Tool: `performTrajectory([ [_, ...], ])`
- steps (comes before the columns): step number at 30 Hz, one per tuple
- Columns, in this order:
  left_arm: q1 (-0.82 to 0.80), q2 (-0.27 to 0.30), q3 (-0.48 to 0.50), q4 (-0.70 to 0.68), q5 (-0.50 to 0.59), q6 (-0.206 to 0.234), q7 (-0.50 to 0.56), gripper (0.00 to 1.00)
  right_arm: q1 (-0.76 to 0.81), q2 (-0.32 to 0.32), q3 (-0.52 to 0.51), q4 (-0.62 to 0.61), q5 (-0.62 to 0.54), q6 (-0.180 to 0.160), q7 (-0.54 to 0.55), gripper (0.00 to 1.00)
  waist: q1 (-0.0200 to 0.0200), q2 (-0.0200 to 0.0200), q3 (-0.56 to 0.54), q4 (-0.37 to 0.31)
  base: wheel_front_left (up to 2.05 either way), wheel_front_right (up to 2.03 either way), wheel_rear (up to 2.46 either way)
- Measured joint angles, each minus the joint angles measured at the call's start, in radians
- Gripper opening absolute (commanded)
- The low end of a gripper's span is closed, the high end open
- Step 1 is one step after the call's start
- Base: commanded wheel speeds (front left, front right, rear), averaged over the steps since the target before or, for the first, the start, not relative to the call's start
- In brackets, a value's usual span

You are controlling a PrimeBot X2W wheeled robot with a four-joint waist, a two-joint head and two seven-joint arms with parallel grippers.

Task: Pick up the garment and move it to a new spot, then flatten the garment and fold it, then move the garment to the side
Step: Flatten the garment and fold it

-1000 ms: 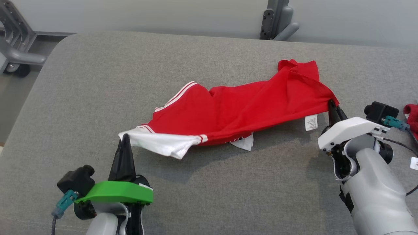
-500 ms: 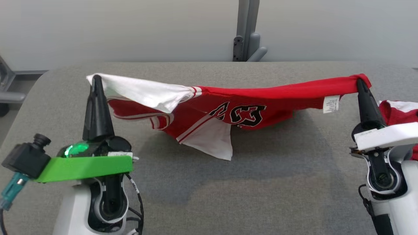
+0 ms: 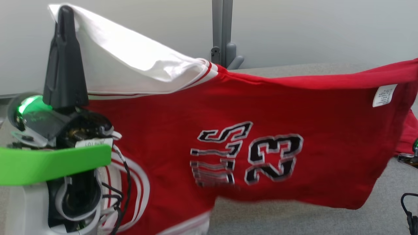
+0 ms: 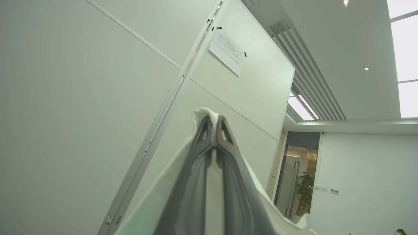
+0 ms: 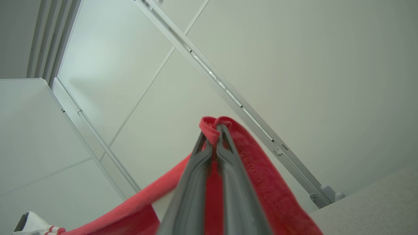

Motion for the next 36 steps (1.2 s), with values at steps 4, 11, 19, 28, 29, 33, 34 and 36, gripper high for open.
performTrajectory([
  [4,-0.073,0.022,0.002,0.043,0.008,0.011,0.045,0.00,-0.007,0.010,-0.011,0.015,-0.017,0.000,0.053,0.00,0.0000,0.0000,0.027,-0.006,0.00,0.00,0.00],
  [11,-0.322,0.048,-0.007,0.303,0.045,-0.012,0.081,0.00,-0.266,0.014,0.045,0.226,-0.097,0.000,0.084,0.00,0.0000,0.0000,0.121,-0.010,0.00,0.00,0.00],
  [19,-0.725,0.049,-0.041,0.691,0.156,-0.049,0.036,0.00,-0.724,0.014,0.078,0.611,-0.265,0.000,-0.038,0.00,0.0001,0.0000,0.244,-0.009,0.00,0.00,0.00],
  [28,-1.119,-0.019,-0.047,1.069,0.244,-0.080,-0.162,0.00,-1.165,0.007,0.126,1.094,-0.436,0.000,-0.323,0.00,0.0001,0.0000,0.376,0.014,0.00,0.00,0.00],
  [29,-1.118,-0.021,-0.049,1.090,0.244,-0.093,-0.169,0.00,-1.179,0.004,0.142,1.123,-0.444,0.000,-0.332,0.00,0.0000,0.0000,0.390,0.019,0.00,0.00,0.00],
  [33,-1.064,-0.029,-0.022,1.141,0.222,-0.116,-0.193,0.00,-1.184,-0.007,0.185,1.226,-0.430,0.000,-0.373,0.00,0.0001,0.0000,0.452,0.040,0.00,0.00,0.00],
  [34,-1.032,-0.028,-0.020,1.151,0.221,-0.124,-0.198,0.00,-1.173,-0.012,0.196,1.250,-0.428,0.000,-0.384,0.00,0.0001,0.0000,0.469,0.045,0.00,0.00,0.00],
  [36,-0.953,-0.032,-0.007,1.162,0.218,-0.140,-0.200,0.00,-1.140,-0.019,0.216,1.288,-0.413,0.000,-0.403,0.00,0.0001,0.0000,0.503,0.055,0.00,0.00,0.00],
])
